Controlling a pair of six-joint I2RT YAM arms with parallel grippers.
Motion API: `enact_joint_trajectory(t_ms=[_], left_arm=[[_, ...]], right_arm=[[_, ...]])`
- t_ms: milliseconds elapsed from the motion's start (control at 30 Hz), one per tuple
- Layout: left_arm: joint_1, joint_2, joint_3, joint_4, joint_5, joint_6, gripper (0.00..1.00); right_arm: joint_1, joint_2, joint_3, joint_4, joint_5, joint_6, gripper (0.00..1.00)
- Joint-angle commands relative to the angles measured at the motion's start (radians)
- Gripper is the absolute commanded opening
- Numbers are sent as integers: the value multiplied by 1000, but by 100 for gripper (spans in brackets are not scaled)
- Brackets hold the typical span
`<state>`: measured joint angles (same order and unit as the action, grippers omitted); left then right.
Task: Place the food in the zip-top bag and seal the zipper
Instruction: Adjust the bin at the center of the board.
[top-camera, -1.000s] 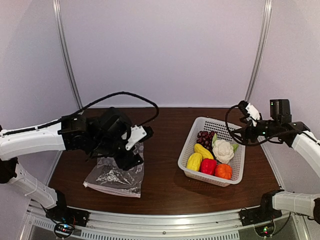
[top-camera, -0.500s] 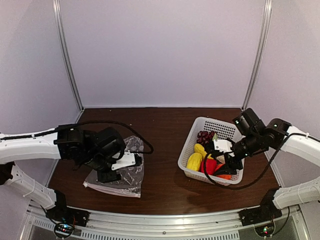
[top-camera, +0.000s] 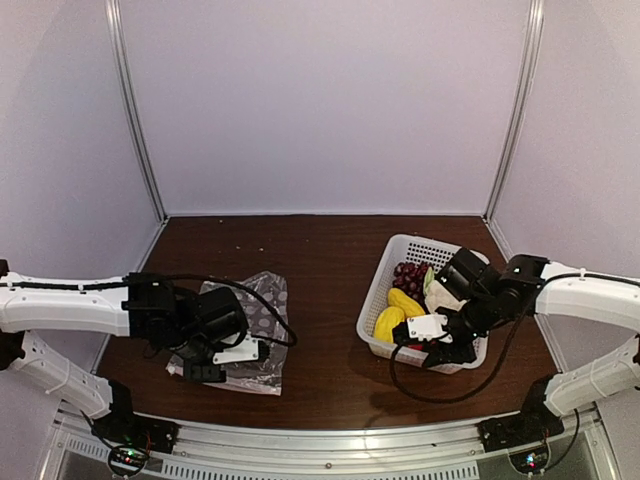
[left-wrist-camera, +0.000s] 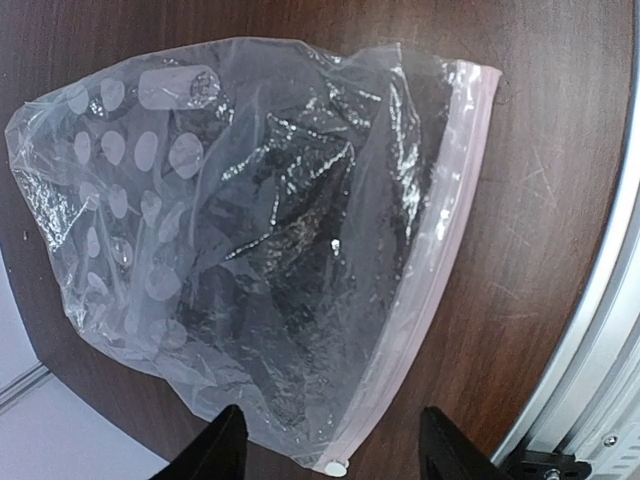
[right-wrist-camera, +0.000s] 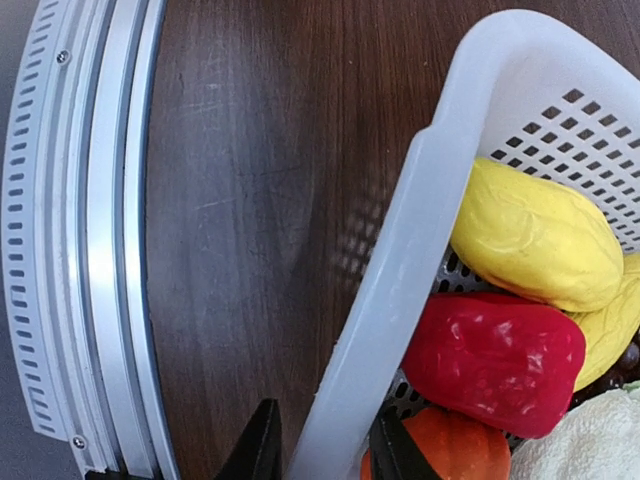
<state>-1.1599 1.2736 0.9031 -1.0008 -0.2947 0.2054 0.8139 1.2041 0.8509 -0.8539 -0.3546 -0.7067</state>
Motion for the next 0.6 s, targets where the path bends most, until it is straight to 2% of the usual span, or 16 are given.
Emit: enact_joint_trajectory(t_ms=[0, 67, 133, 233, 267, 367, 433, 567], left_arm=[[-4, -14, -7, 32, -10, 21, 60], [-4, -8, -3, 31, 1, 21, 60], [-4, -2, -8, 30, 14, 26, 60], [-12, 7, -17, 34, 43, 40, 59], [-17, 13, -18, 35, 45, 45, 59], [-32, 38, -17, 39, 39, 53, 59], [-44, 59, -20, 41, 24, 55, 60], [-90, 108, -38, 53, -24, 61, 61]], right_arm=[[9, -53, -36, -86, 94, -32, 24], [10, -86, -51, -111, 126, -49, 22], [9, -127, -59, -130, 150, -67, 15], [7, -154, -51, -158, 162, -90, 14], [7, -150, -52, -159, 160, -93, 17], [6, -153, -43, -142, 134, -84, 40], [7, -167, -19, -129, 112, -64, 51], [-18, -181, 58, -129, 63, -24, 58]])
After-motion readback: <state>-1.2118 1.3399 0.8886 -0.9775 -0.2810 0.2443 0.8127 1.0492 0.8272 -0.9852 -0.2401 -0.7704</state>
